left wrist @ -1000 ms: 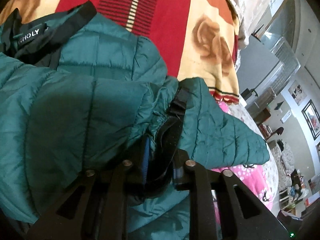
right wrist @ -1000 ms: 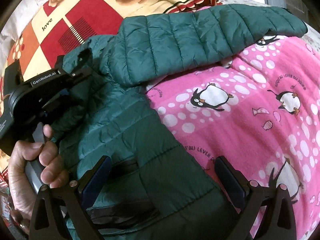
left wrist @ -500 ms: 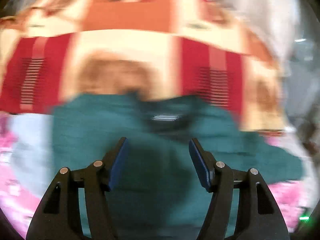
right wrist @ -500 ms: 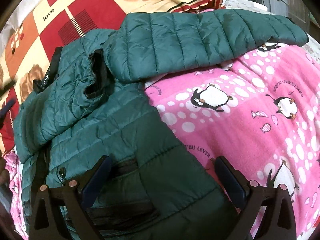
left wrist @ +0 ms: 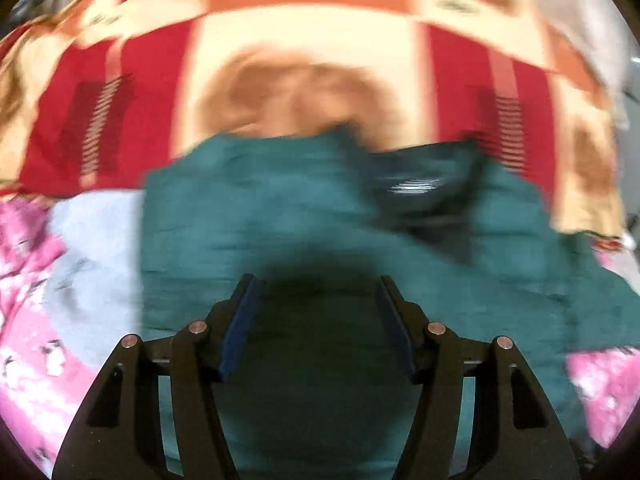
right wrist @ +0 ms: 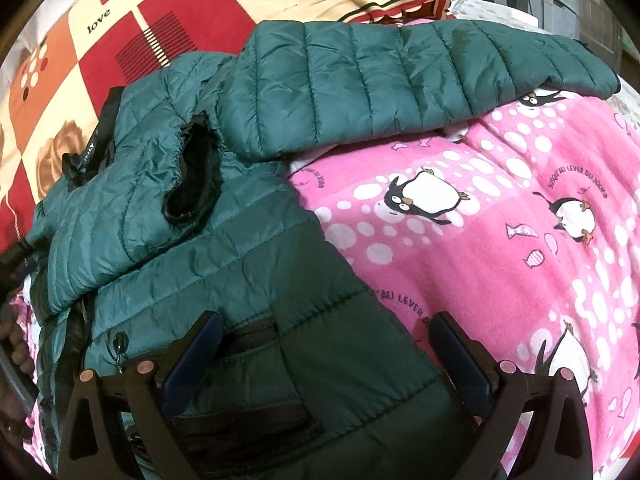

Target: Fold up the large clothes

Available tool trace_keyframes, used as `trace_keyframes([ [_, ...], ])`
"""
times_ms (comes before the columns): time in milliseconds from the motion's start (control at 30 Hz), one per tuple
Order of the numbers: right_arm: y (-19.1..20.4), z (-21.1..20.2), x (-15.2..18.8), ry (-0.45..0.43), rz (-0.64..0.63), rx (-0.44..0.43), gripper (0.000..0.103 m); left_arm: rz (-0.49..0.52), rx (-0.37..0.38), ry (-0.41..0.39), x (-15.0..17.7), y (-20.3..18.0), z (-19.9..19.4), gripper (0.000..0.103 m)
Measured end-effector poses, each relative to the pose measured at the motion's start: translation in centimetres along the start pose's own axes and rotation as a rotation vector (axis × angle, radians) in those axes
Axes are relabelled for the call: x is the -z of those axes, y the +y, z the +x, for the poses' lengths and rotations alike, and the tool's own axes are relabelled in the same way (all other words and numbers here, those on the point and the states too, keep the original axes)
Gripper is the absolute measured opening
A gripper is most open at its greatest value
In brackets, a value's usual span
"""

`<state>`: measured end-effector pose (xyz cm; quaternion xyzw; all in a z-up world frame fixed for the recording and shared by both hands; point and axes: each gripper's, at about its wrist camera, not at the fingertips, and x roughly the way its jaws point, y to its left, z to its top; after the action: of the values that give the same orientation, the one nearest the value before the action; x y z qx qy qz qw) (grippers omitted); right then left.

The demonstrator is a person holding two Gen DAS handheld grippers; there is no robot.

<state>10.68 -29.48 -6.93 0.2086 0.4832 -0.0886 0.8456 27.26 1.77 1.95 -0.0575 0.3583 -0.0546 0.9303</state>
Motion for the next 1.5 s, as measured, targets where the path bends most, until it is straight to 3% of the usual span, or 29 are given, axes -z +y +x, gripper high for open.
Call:
trace_keyframes([
  [67, 0.0, 0.0, 0.0, 0.0, 0.0, -0.002, 0.102, 0.096, 0.078, 0.03, 0.6, -4.5, 0.4, 0.06],
  [133, -0.1, -0.1, 0.1, 0.0, 0.0, -0.006, 0.103, 0.241, 0.131, 0.128, 2.0, -9.5, 2.3, 0.06],
  [200, -0.2, -0.2, 0.2, 0.0, 0.002, -0.013, 0.102, 0.331, 0.075, 0.22, 3.5, -12.3, 5.0, 0.06],
  [233, -0.3, -0.2, 0.2, -0.001, 0.002, -0.015, 0.103, 0.355, 0.024, 0.237, 4.2, -12.9, 6.1, 0.06],
  [300, -0.3, -0.2, 0.2, -0.003, 0.003, -0.017, 0.103, 0.362, -0.008, 0.234, 4.6, -13.3, 6.6, 0.061],
  [433, -0.4, -0.3, 0.2, -0.007, 0.006, -0.023, 0.103, 0.281, 0.078, 0.209, 3.4, -12.5, 3.2, 0.061],
  [567, -0.8, -0.8, 0.2, -0.018, 0.027, -0.032, 0.102, 0.144, 0.136, 0.105, 3.7, -9.1, -3.3, 0.061],
  [667, -1.4, -2.6, 0.1, -0.077, 0.055, -0.039, 0.102, 0.062, 0.088, 0.05, 5.5, -6.6, -7.8, 0.061],
  [867, -4.3, -9.1, -0.1, -0.313, 0.086, -0.093, 0.102, -0.041, 0.023, -0.035, 8.6, -3.3, -12.6, 0.061],
  [1033, -10.6, -12.7, -4.4, -0.412, 0.007, -0.086, 0.102, -0.021, 0.045, -0.013, 9.3, -2.1, -12.6, 0.061],
  [1133, -16.6, -13.8, -7.1, -0.447, 0.075, -0.061, 0.102, -0.063, 0.053, 0.034, 9.3, -1.3, -11.4, 0.061],
  [1233, -22.0, -13.1, -9.3, -0.411, 0.16, -0.068, 0.099, -0.109, 0.052, 0.072, 9.3, -0.7, -10.2, 0.061],
  [1300, -25.2, -11.9, -10.1, -0.367, 0.226, -0.119, 0.097, -0.132, 0.061, 0.104, 9.3, -0.6, -9.5, 0.061],
  [1367, -27.9, -9.9, -10.5, -0.312, 0.329, -0.29, 0.097, -0.141, 0.06, 0.128, 9.4, -0.7, -8.9, 0.061],
  [1400, -28.7, -9.2, -10.7, -0.296, 0.372, -0.329, 0.096, -0.137, 0.052, 0.138, 9.4, -0.9, -8.5, 0.061],
  [1433, -29.1, -9.2, -10.7, -0.317, 0.415, -0.332, 0.103, -0.134, 0.048, 0.142, 9.4, -1.1, -8.4, 0.061],
  [1500, -28.9, -9.3, -11.0, -0.332, 0.462, -0.33, 0.103, -0.127, 0.051, 0.146, 9.3, -1.5, -8.1, 0.061],
])
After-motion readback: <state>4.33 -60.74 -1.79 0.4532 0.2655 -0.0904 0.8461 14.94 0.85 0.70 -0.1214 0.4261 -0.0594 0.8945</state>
